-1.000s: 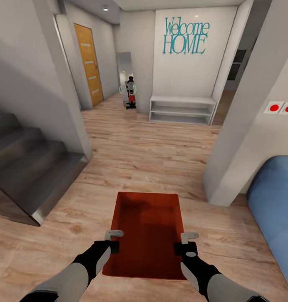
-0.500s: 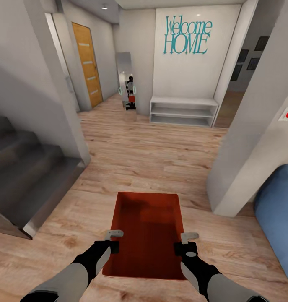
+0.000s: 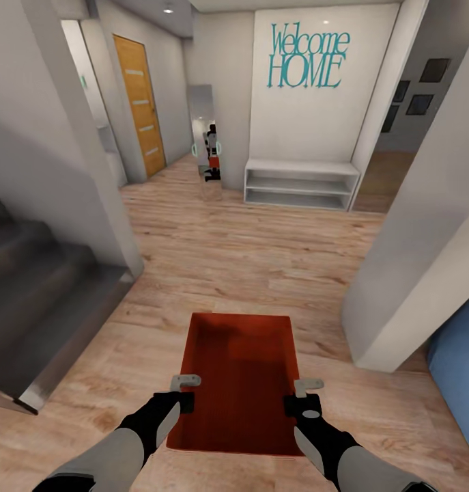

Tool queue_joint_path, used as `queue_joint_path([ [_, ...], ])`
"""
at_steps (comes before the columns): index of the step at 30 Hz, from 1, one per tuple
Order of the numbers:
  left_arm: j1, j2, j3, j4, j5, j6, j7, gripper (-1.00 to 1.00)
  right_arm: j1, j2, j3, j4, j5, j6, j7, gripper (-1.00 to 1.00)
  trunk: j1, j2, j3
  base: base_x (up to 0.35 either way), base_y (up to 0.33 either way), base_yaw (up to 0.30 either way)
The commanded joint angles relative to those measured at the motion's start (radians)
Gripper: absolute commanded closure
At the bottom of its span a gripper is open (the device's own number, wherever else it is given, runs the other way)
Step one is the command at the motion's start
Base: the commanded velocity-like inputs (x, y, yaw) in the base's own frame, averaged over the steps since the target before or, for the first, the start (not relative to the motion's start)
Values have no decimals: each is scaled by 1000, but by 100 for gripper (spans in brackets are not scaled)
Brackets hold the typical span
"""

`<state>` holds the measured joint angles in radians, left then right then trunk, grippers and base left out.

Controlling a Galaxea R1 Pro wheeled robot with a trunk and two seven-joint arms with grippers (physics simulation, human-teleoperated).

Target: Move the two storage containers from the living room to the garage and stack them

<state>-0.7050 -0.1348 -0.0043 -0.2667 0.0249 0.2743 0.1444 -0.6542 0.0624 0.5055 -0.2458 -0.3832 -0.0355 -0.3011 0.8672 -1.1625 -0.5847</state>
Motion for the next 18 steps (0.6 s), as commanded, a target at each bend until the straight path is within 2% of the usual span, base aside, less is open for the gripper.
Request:
queue_joint_path([
  [1,-1,3,-9,-5,-22,8,10,100,-1,-1,18,20,-20,-4,-7,100,1,-1,-1,323,0,0],
  [18,-1,3,-9,-6,-22,8,11,100,-1,-1,18,20,-20,-4,-6,100,1,-1,-1,323,0,0],
])
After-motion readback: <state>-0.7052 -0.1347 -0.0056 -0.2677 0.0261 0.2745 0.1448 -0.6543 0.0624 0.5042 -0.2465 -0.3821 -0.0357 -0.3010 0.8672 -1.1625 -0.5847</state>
